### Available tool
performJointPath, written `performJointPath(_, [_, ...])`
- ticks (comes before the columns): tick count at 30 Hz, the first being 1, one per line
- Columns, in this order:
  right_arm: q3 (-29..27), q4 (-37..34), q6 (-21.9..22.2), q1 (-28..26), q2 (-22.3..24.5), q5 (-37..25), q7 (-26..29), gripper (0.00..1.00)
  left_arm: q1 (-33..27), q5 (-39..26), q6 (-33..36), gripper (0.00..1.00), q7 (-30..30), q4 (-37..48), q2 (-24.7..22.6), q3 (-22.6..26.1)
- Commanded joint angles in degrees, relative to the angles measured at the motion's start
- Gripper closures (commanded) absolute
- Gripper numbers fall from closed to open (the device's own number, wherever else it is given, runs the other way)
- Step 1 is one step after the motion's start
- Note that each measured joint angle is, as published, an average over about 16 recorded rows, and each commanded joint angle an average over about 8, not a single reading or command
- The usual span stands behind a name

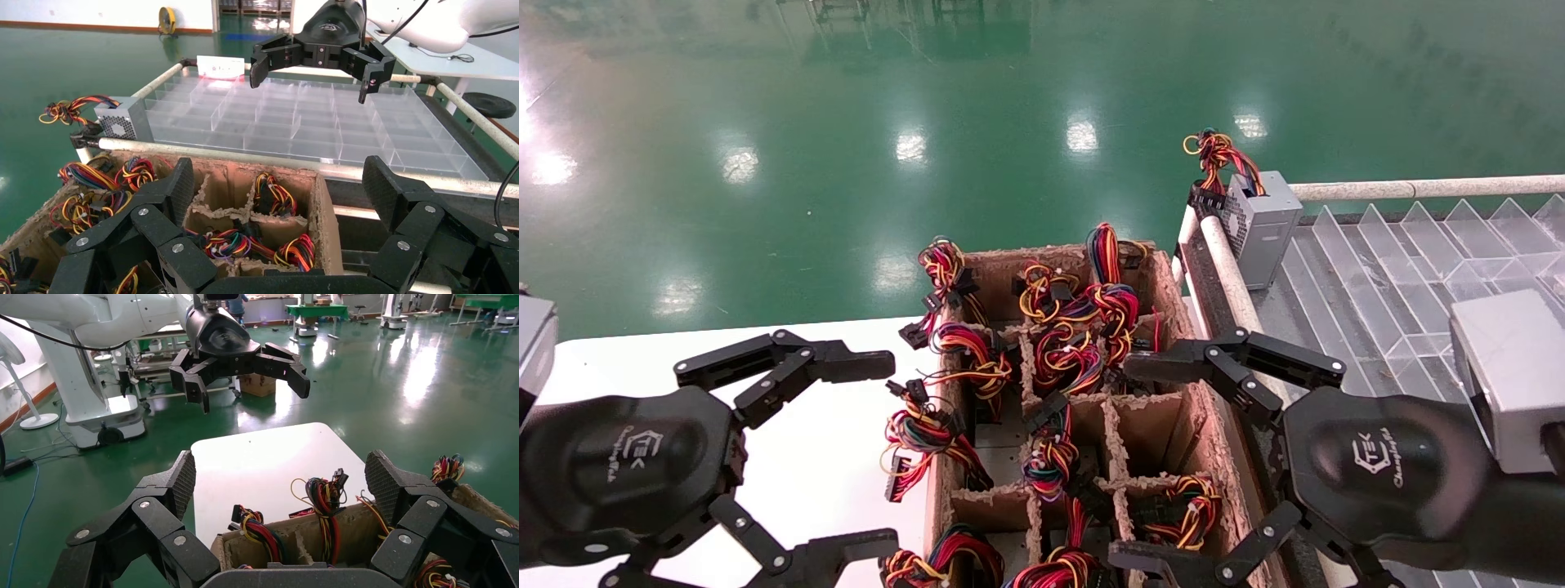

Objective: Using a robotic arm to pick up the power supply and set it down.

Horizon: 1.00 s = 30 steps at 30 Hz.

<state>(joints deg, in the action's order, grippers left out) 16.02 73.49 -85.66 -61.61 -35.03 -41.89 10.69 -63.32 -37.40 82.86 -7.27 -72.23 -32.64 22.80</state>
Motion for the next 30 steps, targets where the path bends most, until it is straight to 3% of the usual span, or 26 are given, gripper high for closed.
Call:
performJointPath(1, [0.00, 0.00, 0.00, 0.00, 0.00, 0.00, 0.00, 0.00, 0.00, 0.00, 0.00, 0.00, 0.00, 0.00, 0.00, 0.00])
performJointPath(21, [0.00, 0.00, 0.00, 0.00, 0.00, 0.00, 0.00, 0.00, 0.00, 0.00, 0.00, 0.01, 0.00, 0.00, 0.00, 0.00])
performJointPath(22, [0.00, 0.00, 0.00, 0.00, 0.00, 0.00, 0.00, 0.00, 0.00, 0.00, 0.00, 0.06, 0.00, 0.00, 0.00, 0.00])
performJointPath(29, [-0.03, 0.03, 0.02, -0.03, 0.04, -0.05, -0.05, 0.00, 0.00, 0.00, 0.00, 0.93, 0.00, 0.00, 0.00, 0.00])
performJointPath(30, [-0.06, 0.05, 0.06, -0.07, 0.08, -0.11, -0.13, 0.00, 0.00, 0.00, 0.00, 1.00, 0.00, 0.00, 0.00, 0.00])
